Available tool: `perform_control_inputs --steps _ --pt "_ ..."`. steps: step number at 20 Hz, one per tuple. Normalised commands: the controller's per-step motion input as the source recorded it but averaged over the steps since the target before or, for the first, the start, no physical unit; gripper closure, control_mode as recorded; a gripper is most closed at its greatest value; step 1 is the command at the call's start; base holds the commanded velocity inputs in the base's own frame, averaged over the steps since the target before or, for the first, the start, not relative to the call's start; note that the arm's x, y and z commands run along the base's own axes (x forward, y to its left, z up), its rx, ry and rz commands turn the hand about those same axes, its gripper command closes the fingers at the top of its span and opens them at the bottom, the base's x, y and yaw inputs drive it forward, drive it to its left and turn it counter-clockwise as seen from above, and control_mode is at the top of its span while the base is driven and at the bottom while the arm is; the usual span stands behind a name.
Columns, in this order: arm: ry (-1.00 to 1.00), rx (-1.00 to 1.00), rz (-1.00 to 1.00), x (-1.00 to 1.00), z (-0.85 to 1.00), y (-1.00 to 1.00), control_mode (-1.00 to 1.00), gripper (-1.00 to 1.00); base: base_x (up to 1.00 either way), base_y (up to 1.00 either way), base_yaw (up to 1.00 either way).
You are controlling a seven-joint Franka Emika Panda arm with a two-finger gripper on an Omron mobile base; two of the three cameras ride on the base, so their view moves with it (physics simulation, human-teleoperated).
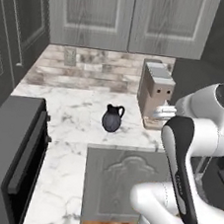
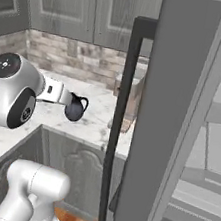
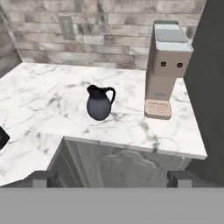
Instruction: Move the onion and banana from the second highest shelf to the top shelf to make space. Then, place the pitcher from the counter on the cleared second highest shelf.
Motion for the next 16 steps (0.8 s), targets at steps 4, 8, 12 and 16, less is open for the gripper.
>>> perform_control_inputs --steps 4,8,12,16 --pt "0.00 0.00 0.00 0.00 0.00 0.00 1.00 -1.00 0.78 0.38 -0.11" --pt "0.00 0.00 0.00 0.00 0.00 0.00 1.00 -1.00 0.51 0.20 -0.09" --pt "0.00 -0.03 0.00 0.06 -0.22 0.00 -1.00 -1.00 0.11 0.03 -0.01" --pt "0.00 -0.04 0.09 0.04 -0.42 0.00 -1.00 -1.00 0.00 0.00 0.00"
